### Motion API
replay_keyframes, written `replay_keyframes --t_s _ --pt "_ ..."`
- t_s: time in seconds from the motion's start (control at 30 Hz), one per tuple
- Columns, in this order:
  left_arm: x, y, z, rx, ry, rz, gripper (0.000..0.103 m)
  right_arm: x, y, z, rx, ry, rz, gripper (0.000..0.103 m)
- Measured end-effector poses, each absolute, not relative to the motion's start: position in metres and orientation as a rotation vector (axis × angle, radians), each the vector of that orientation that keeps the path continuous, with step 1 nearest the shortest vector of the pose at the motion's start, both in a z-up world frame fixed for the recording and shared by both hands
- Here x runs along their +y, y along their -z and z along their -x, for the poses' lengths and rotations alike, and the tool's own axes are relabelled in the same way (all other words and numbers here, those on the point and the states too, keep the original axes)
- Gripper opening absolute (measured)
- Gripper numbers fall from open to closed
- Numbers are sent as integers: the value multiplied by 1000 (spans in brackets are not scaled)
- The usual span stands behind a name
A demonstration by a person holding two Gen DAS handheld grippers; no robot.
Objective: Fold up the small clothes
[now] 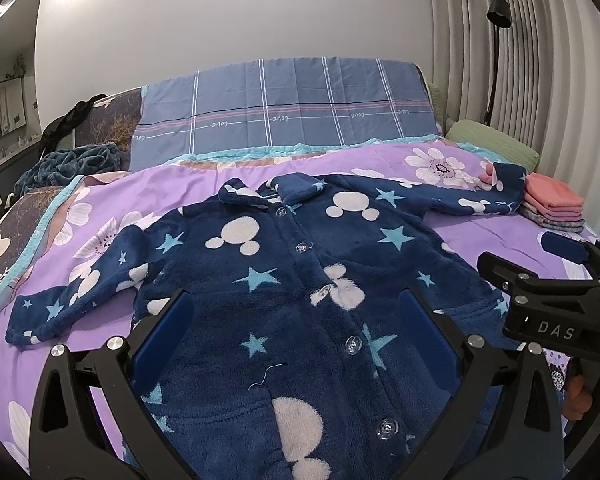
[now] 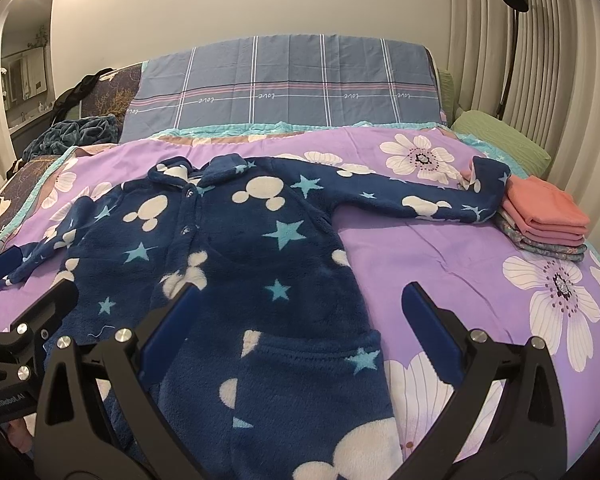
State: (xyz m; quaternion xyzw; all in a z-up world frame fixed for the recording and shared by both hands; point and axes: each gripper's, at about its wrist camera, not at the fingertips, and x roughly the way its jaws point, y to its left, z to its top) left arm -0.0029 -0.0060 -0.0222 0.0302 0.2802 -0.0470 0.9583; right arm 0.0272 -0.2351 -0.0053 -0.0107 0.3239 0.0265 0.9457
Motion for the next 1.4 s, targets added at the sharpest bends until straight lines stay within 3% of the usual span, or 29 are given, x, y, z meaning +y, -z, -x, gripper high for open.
replay_keyframes --t_s 1.4 --pt "-3 28 7 576 96 -50 102 -231 6 -24 668 -58 52 101"
